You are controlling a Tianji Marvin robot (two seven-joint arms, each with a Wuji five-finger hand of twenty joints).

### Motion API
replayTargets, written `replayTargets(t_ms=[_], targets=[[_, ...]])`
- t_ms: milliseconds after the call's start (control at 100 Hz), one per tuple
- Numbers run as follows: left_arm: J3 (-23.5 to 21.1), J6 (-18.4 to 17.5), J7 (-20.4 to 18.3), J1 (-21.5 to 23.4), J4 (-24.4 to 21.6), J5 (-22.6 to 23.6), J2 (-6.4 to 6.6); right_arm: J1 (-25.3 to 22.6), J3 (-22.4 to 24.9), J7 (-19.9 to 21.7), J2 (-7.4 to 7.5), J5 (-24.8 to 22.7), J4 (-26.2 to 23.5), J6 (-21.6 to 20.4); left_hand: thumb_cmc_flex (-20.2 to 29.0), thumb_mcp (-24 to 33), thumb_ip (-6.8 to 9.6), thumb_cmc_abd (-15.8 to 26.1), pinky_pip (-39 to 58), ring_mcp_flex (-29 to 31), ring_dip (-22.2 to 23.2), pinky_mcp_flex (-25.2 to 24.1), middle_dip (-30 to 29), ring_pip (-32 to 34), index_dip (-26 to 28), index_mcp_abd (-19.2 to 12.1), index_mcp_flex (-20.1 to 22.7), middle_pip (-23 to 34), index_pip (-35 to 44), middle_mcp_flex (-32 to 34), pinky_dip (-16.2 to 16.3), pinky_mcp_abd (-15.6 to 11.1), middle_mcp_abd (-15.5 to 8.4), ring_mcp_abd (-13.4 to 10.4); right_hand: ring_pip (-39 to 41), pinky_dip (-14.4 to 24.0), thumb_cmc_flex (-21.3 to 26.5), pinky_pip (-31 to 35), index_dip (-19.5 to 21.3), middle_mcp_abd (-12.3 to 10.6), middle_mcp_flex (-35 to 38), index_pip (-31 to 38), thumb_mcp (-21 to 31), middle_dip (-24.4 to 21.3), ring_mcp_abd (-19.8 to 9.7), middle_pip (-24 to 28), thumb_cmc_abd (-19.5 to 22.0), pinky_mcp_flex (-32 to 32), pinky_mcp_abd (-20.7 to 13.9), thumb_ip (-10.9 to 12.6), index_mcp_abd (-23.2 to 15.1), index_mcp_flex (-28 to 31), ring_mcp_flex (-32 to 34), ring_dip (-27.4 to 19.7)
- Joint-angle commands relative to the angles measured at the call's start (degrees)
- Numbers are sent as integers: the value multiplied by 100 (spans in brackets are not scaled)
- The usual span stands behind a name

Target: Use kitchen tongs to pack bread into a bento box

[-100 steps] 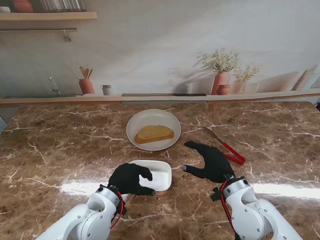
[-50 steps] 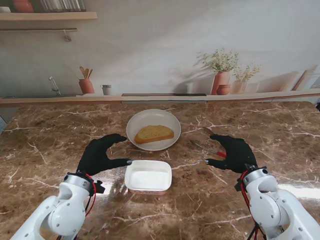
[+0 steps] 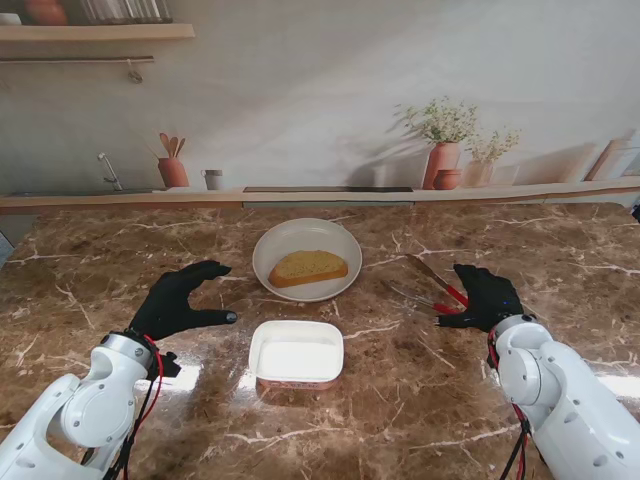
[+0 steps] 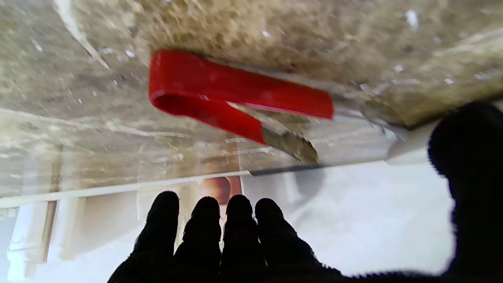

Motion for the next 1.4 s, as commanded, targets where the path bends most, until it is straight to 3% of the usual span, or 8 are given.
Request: replayTargets(t_ms=[0,140,230,340,550,860,1230,1390], targets=[[22,-12,-27,-13,38,-21,17,133,-100,173,13,9,238,130,177,-223,148,101,-181,-258,-59,-92,-58,-201,-80,-33,-176,-70,-37,-264,-81,-293,-196,-303,-56,238,-237,-240,-373,76,-227,-132,-59,161,-74,-211,-86,-213,-153,-98,216,-83,-296,26],[15,-28,-123,-33,18,-5,38,516,-488,134,21,70,763,406,193,-231,161,135,-183,-272,-53,-111,-56,-210,-74,-41,-180,-73,-30,-276,-81,-311,-203,-312,-190,382,-259,-317,-456,91,-270,-21,-86,515,-40,-97,-74,-362,-137,-161,242,-71,-359,125],[-6,-31,-147,-32,11,8,44,677,-684,124,31,68,1005,483,207,-232,171,152,-183,-274,-49,-118,-53,-209,-69,-27,-168,-70,-20,-277,-81,-314,-197,-315,-118,810,-247,-441,627,51,-235,144,-93,878,-38,64,-71,-331,-140,-173,161,-177,-320,333],[-24,-22,-112,-21,20,30,38,872,-939,-297,-3,84,1408,519,233,-224,183,172,-179,-273,-44,-126,-49,-206,-66,3,-150,-64,-14,-267,-79,-315,-188,-311,421,952,-205,-218,2861,-50,-157,791,-128,1280,-42,1001,-58,-236,-92,-183,-12,-455,-165,569],[1,53,-63,4,30,42,28,1075,-1254,-747,-129,551,1851,651,289,-182,206,179,-160,-258,-36,-122,-45,-192,-73,10,-122,-60,-28,-257,-70,-309,-160,-290,960,970,29,7,3809,-207,-99,1938,-311,1605,-82,1724,-19,-208,-66,-212,-616,77,-124,705],[67,137,96,45,39,72,0,1114,-1401,-1638,-323,889,2249,662,283,-131,212,180,-169,-244,-41,-135,-48,-190,-68,-56,-107,-66,-21,-242,-76,-317,-188,-313,1507,1093,1405,427,4345,-344,651,3262,-996,1309,-108,1980,0,40,43,-224,-2100,2568,174,755],[32,220,14,87,-12,75,13,886,-995,-1839,-384,1012,1874,312,294,-87,209,194,-213,-207,-44,-169,-59,-199,-11,-176,-67,-85,81,-196,-99,-351,-235,-336,1486,1353,1980,1135,4241,-606,2880,3877,-1093,1030,319,1773,-49,927,683,-239,-2366,3066,2125,731],[29,208,28,95,-6,93,13,798,-845,-1819,-410,1146,1715,171,309,-58,214,184,-210,-198,-41,-165,-58,-196,-4,-187,-52,-83,94,-187,-99,-340,-230,-323,1582,1478,2147,2168,4183,-632,3371,3853,-1017,1133,538,1840,-98,2400,1268,-259,-2153,2796,3728,924]])
